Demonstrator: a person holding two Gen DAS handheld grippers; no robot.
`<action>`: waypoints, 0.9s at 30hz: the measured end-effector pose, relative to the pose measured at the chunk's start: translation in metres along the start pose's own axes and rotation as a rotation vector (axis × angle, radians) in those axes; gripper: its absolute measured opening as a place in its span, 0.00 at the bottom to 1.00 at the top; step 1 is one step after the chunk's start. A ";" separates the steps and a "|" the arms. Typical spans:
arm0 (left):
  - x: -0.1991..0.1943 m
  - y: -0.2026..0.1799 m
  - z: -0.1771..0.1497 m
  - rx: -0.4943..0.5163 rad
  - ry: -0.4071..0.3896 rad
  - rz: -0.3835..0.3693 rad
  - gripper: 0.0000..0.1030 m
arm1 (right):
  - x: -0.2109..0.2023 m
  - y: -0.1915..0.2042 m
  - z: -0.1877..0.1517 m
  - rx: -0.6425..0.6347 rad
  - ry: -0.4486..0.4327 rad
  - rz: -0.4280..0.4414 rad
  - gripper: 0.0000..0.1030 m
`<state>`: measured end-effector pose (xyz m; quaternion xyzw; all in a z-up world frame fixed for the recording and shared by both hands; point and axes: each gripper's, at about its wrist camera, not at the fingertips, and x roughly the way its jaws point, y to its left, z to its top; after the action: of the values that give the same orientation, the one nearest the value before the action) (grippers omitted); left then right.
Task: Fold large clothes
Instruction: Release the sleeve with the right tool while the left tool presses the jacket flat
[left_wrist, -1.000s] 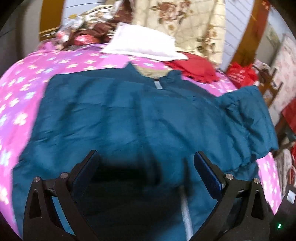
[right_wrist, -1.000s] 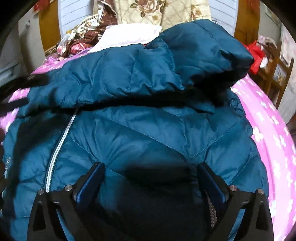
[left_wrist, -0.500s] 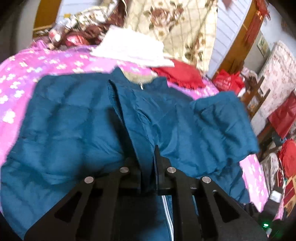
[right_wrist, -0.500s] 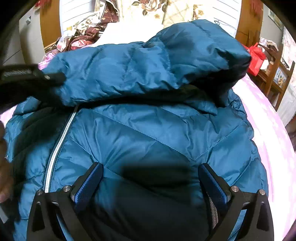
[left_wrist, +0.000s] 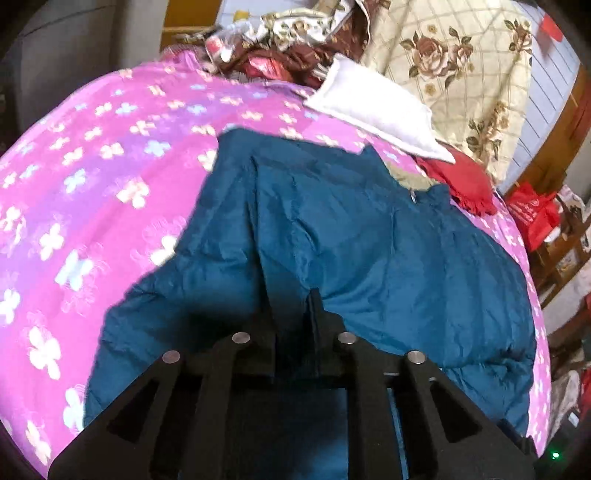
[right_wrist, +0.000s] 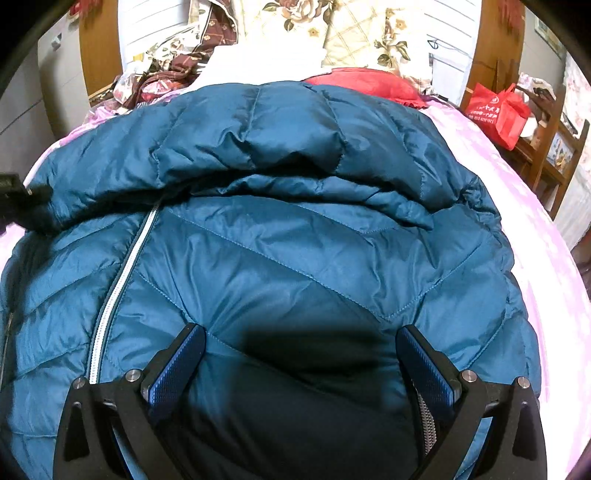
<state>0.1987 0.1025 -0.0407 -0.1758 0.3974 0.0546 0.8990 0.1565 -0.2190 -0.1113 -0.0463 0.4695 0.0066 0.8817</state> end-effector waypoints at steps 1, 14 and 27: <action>-0.006 -0.003 0.002 0.008 -0.032 0.023 0.25 | -0.002 -0.003 0.002 0.002 0.005 0.021 1.00; 0.030 -0.041 0.013 0.191 -0.116 0.156 0.59 | -0.024 -0.091 0.129 0.060 -0.281 0.189 0.93; 0.063 -0.031 -0.002 0.130 0.038 0.206 0.71 | 0.040 -0.086 0.183 -0.042 -0.130 0.242 0.89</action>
<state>0.2468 0.0698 -0.0796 -0.0764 0.4329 0.1175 0.8905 0.3353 -0.2897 -0.0361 -0.0071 0.4131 0.1257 0.9020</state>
